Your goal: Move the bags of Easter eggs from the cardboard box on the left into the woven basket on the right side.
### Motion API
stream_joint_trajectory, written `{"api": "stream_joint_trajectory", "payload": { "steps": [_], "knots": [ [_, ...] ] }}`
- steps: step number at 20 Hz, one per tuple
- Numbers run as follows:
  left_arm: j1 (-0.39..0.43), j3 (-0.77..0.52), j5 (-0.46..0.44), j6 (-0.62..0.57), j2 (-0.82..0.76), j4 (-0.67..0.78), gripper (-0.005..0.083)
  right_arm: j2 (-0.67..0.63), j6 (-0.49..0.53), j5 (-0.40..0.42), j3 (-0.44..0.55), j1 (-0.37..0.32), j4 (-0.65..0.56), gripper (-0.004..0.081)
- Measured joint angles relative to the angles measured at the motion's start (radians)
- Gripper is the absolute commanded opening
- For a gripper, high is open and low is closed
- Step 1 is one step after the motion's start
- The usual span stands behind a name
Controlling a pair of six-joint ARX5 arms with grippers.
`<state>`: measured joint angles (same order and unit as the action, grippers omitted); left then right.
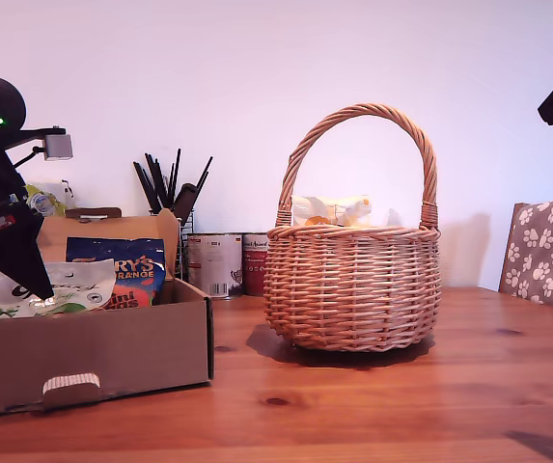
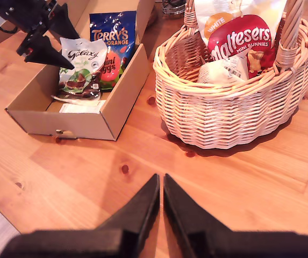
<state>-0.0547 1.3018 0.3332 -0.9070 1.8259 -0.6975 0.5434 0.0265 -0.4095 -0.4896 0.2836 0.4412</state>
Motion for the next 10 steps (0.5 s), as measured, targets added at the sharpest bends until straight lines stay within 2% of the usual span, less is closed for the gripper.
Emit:
{"api": "stream_joint_trajectory", "payload": {
  "steps": [4,8,10],
  "knots": [
    [-0.013,0.006,-0.002,0.021,-0.005,-0.034,0.0706,0.000,0.000,0.000,0.000,0.000,-0.003,-0.0013],
    [-0.032,0.023,-0.003,0.047,-0.005,-0.085,0.0630,0.000,0.000,0.000,0.000,0.000,-0.015,-0.0013],
    [-0.040,0.029,-0.001,0.060,-0.005,-0.102,0.0620,0.000,0.000,0.000,0.000,0.000,-0.015,-0.0012]
  ]
}}
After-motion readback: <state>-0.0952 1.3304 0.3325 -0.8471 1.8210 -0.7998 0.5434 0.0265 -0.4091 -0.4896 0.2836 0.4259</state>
